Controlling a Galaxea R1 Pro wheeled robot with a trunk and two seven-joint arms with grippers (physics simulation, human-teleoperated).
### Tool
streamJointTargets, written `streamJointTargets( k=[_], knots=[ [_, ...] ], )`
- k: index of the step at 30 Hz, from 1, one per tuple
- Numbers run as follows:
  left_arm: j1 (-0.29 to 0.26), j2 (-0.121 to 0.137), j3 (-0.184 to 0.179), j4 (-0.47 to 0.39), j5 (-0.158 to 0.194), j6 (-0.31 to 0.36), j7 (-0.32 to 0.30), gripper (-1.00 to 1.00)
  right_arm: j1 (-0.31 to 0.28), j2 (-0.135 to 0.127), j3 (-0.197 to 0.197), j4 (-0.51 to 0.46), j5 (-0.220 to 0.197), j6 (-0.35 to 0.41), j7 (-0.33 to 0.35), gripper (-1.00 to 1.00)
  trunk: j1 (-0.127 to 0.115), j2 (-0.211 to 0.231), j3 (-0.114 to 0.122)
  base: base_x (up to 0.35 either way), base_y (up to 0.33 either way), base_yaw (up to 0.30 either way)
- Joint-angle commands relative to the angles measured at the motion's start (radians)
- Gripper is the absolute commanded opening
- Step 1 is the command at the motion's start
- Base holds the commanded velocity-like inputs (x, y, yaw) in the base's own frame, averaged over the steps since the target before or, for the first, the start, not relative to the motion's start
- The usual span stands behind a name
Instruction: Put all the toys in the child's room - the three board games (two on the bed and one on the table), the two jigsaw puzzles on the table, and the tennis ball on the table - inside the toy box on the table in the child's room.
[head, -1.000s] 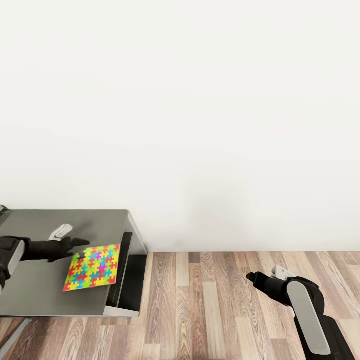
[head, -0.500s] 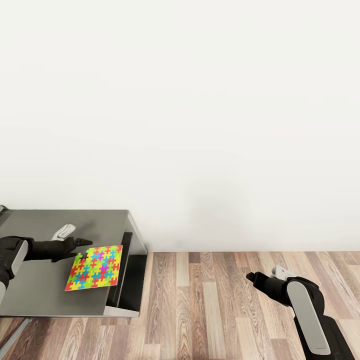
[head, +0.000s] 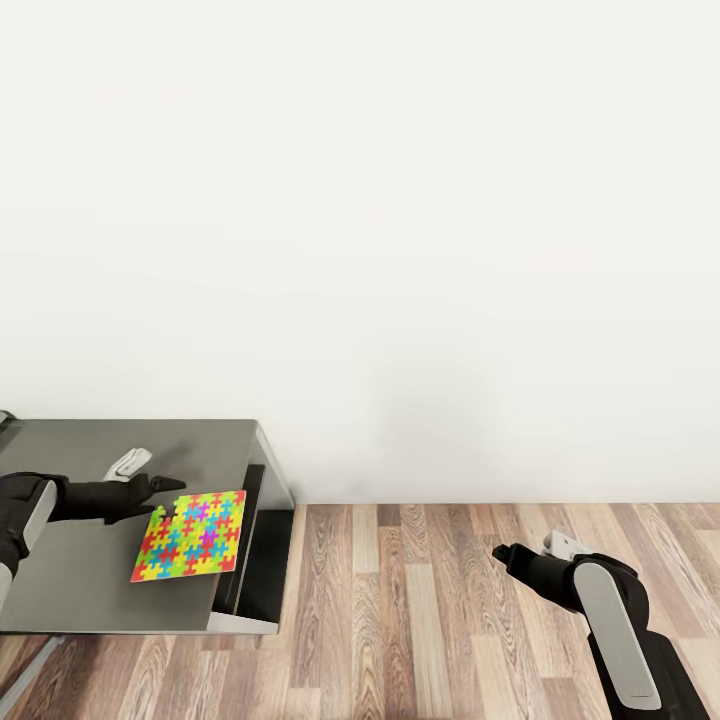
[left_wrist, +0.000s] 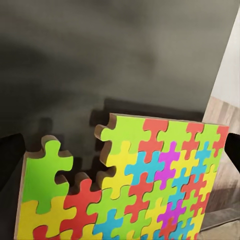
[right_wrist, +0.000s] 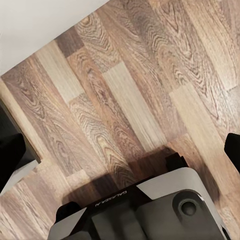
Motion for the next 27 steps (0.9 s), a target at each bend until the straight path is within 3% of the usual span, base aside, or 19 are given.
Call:
streamJointTargets(
  k=[1, 14, 17, 20, 23, 25, 27],
  knots=[
    [-0.001, 0.000, 0.002, 0.000, 0.003, 0.008, -0.001, 1.00, -0.001, 0.000, 0.000, -0.001, -0.010, 0.003, -0.010, 1.00, 0.000, -0.001, -0.001, 0.000, 0.000, 0.000],
    [-0.001, 0.011, 0.005, -0.001, 0.004, 0.005, -0.002, 1.00, -0.001, 0.001, 0.000, -0.001, -0.010, 0.003, -0.010, 1.00, 0.000, -0.001, -0.001, 0.000, 0.000, 0.000],
    [-0.001, 0.024, 0.011, -0.001, 0.005, 0.003, -0.003, 1.00, -0.001, 0.001, 0.001, -0.001, -0.010, 0.003, -0.010, 1.00, 0.000, -0.001, -0.001, 0.000, 0.000, 0.000],
    [-0.001, 0.059, 0.022, -0.002, 0.011, 0.002, -0.005, 1.00, -0.001, 0.001, 0.001, -0.001, -0.010, 0.003, -0.010, 1.00, 0.000, -0.001, -0.001, 0.000, 0.000, 0.000],
    [-0.001, 0.082, 0.051, -0.002, 0.013, 0.000, -0.007, 1.00, -0.001, 0.001, 0.009, -0.001, -0.010, 0.002, -0.010, 1.00, 0.000, -0.001, -0.001, 0.000, 0.000, 0.000],
    [-0.001, 0.096, 0.095, -0.002, 0.014, 0.001, -0.021, 1.00, -0.001, 0.001, 0.027, -0.001, -0.008, 0.001, -0.011, 1.00, 0.000, -0.001, -0.001, 0.000, 0.000, 0.000],
    [0.000, 0.102, 0.118, -0.002, 0.014, 0.001, -0.038, 1.00, -0.001, 0.000, 0.035, -0.001, -0.007, -0.005, -0.011, 1.00, 0.000, -0.001, -0.001, 0.000, 0.000, 0.000]
  ],
)
